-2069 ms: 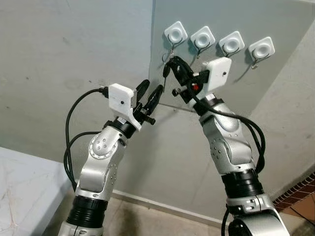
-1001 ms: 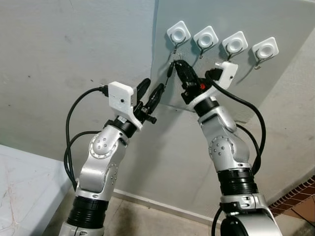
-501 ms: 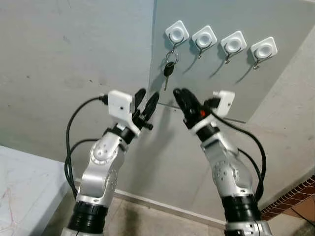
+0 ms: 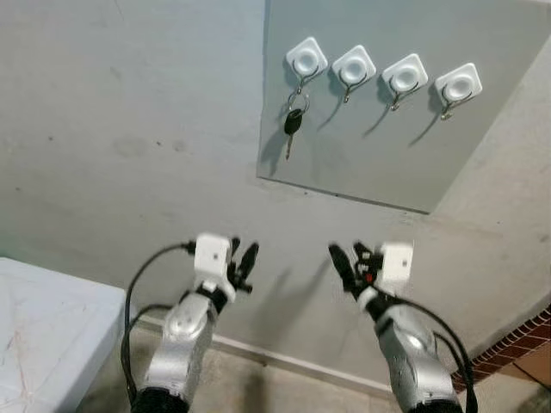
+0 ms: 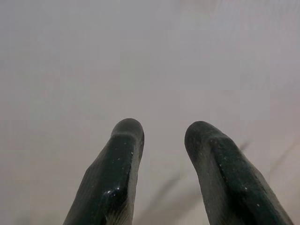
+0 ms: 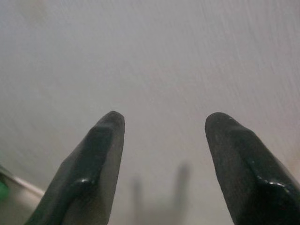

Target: Hang keys on a hook

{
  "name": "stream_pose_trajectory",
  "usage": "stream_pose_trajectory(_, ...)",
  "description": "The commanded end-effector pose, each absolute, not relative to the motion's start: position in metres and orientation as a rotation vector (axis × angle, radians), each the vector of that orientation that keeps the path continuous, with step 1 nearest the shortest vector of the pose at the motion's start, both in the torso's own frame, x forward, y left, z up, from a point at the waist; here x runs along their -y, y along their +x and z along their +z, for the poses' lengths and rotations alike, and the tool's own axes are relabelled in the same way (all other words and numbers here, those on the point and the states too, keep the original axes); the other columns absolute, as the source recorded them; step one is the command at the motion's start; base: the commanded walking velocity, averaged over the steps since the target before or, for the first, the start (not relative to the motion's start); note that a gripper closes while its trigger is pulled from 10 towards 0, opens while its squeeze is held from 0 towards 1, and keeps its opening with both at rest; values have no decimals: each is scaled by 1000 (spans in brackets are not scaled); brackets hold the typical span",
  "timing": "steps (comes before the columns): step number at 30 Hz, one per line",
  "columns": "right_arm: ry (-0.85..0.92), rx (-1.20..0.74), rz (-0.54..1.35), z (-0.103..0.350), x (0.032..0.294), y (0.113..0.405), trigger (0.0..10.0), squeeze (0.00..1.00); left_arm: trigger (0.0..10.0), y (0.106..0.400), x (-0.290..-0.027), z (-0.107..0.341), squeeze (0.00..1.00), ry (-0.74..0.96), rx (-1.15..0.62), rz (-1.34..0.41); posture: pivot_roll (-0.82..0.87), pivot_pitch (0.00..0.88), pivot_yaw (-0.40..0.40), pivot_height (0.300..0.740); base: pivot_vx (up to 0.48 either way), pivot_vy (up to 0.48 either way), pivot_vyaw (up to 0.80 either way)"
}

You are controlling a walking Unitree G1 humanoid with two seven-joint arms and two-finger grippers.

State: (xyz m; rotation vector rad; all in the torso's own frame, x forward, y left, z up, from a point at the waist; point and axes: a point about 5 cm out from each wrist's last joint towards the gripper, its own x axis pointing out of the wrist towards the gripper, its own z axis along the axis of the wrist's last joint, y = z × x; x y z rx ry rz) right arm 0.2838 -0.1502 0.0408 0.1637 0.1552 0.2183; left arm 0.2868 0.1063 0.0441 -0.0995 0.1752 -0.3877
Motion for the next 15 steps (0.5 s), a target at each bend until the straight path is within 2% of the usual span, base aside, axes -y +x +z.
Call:
stream_pose_trajectory(1, 122, -190, 200, 31, 154, 280, 10000, 1000, 10000, 284, -105, 32, 0, -84, -225, -398, 89, 0, -23, 736, 0, 0, 0)
stream_pose_trajectory(7, 59, -470, 158, -32, 168, 238, 10000, 1000, 10000, 254, -122, -30, 0, -66, -546, -314, 81, 0, -8, 736, 0, 0, 0)
stream_pose_trajectory(11, 39, -531, 147, -43, 172, 227, 10000, 1000, 10000, 245, -126, -40, 0, -45, -603, -309, 78, 0, -5, 736, 0, 0, 0)
stream_pose_trajectory(13, -6, -662, 87, -63, 182, 203, 10000, 1000, 10000, 230, -134, -54, 0, -3, -699, -284, 71, 0, 2, 736, 0, 0, 0)
stream_pose_trajectory(15, -4, -709, 63, -69, 186, 193, 10000, 1000, 10000, 222, -137, -60, 0, 20, -744, -279, 68, 0, 2, 736, 0, 0, 0)
